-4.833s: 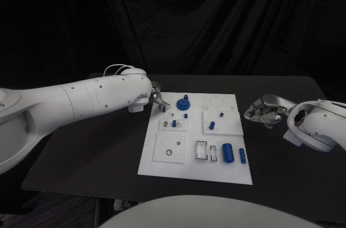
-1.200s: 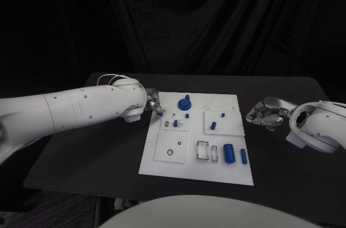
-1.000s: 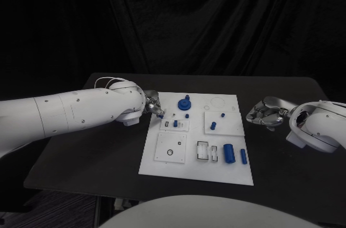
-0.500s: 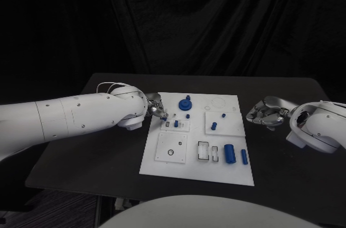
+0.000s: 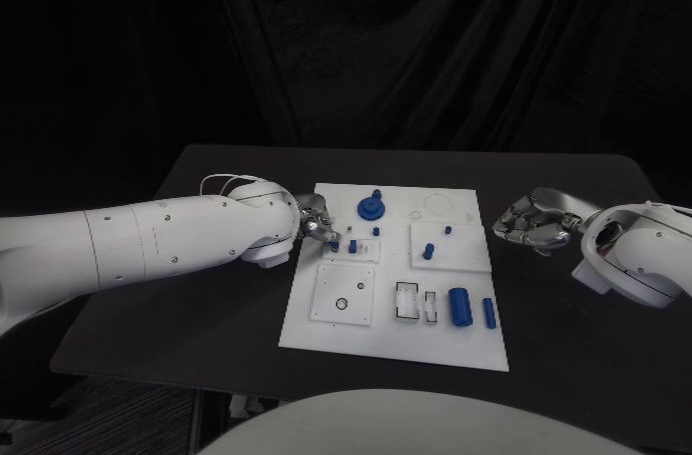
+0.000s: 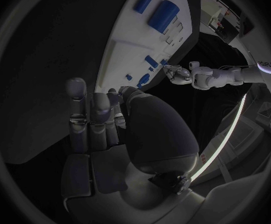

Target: Assemble the parts on the task board

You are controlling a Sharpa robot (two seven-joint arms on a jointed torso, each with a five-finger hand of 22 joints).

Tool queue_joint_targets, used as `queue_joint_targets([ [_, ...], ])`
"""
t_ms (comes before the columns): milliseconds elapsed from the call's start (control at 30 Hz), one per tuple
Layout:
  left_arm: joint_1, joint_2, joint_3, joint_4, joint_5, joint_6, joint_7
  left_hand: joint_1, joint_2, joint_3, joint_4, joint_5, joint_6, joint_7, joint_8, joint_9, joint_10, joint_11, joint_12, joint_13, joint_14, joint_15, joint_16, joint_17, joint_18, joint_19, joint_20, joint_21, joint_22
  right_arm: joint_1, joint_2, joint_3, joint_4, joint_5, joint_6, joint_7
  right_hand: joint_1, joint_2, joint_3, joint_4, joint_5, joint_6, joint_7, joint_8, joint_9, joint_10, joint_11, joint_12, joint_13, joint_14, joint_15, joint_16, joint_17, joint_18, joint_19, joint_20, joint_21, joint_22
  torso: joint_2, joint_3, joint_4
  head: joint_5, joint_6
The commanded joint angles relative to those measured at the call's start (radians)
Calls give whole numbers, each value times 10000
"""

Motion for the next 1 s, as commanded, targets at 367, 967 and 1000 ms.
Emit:
queue_joint_targets([
  [367,-95,15,8,80,31,-64,36,-98,36,-190,37,-162,53,28,24,-27,1060,-66,27,2628,1057,-44,26,2634,59,665,-74,-70,2370,-29,-43,7,40,-51,-102,-3,116,10,51,0,84,73,12,27,6,-2,-2,-32,-55,68,11,-13,-30,126,58,30,5,-3,7,2,14,-43,-1],
  [967,-115,-142,8,247,31,-66,22,-85,99,-458,115,-457,73,22,22,-51,1060,-69,27,2628,1057,-46,26,2634,63,659,-75,-86,2365,-38,-27,7,-3,-51,158,-201,104,-6,57,19,107,25,18,4,-6,-58,1,-88,-116,42,14,-75,-76,141,31,31,-103,-37,-23,-6,-5,-13,-1],
  [1000,-115,-152,8,250,31,-68,22,-85,99,-458,115,-457,73,22,22,-51,1060,-69,27,2628,1057,-46,26,2634,63,659,-75,-86,2365,-39,-26,7,-5,-51,165,-206,103,-9,60,23,111,12,19,-2,-10,-81,1,-110,-138,30,16,-102,-94,144,23,31,-130,-45,-25,-11,-4,-13,-1],
])
